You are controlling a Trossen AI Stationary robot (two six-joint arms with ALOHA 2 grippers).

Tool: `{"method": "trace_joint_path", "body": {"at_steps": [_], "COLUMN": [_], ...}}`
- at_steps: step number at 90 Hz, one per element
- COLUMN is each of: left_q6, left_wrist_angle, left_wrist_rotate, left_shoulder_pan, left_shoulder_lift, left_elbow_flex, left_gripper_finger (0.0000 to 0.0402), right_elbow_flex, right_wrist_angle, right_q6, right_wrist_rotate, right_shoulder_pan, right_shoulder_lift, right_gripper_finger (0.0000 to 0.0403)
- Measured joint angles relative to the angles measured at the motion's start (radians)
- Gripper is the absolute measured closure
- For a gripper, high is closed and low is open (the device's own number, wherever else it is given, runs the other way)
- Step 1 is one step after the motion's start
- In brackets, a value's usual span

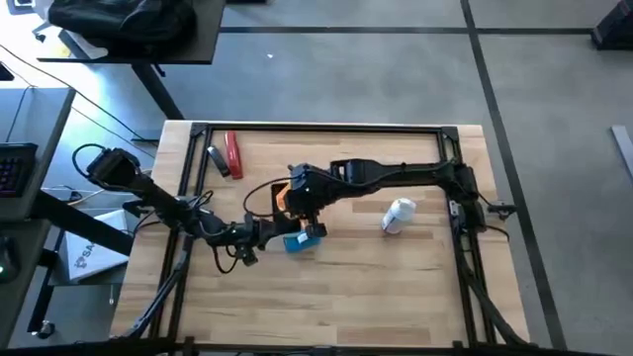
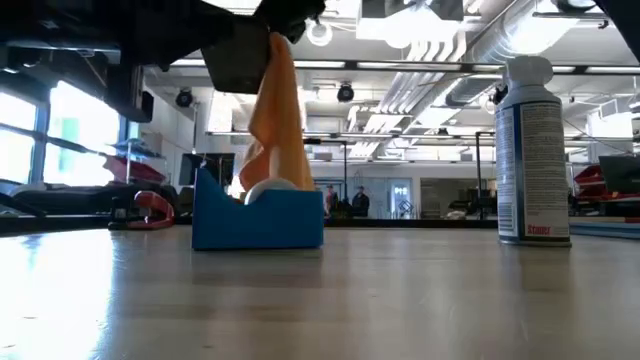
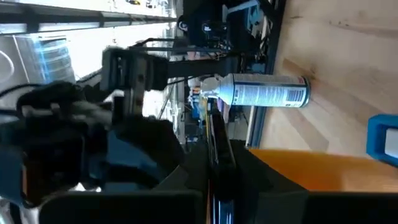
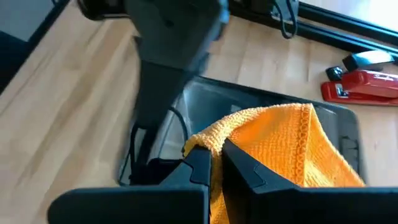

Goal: Apply microfiber cloth
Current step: Wipe the front of the cellphone with an orange microfiber cloth

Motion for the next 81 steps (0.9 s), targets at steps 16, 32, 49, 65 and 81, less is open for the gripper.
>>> {"method": "trace_joint_path", "body": {"at_steps": [16, 32, 49, 65, 81], "left_q6": [-0.041, -0.095, -0.221, -0.450, -0.850], "left_wrist_angle": [0.004, 0.000, 0.121, 0.322, 0.310], "left_wrist_rotate": [0.020, 0.017, -0.014, 0.066, 0.073], "left_shoulder_pan": [0.031, 0.041, 0.111, 0.212, 0.334], "left_shoulder_lift": [0.000, -0.004, -0.059, -0.112, -0.143], "left_elbow_flex": [0.000, -0.002, -0.060, -0.176, -0.225], "left_gripper_finger": [0.0387, 0.0387, 0.0387, 0.0387, 0.0387], "right_elbow_flex": [0.001, 0.002, -0.007, -0.002, -0.003], "right_wrist_angle": [-0.013, -0.064, -0.161, -0.235, -0.252], "right_q6": [0.029, 0.067, 0.089, 0.111, 0.126], "right_wrist_rotate": [0.007, 0.032, 0.009, 0.080, 0.228], "right_shoulder_pan": [0.030, 0.054, 0.078, 0.065, 0.034], "right_shoulder_lift": [-0.001, -0.003, 0.002, -0.036, -0.083], "right_gripper_finger": [0.0403, 0.0403, 0.0403, 0.0403, 0.0403]}}
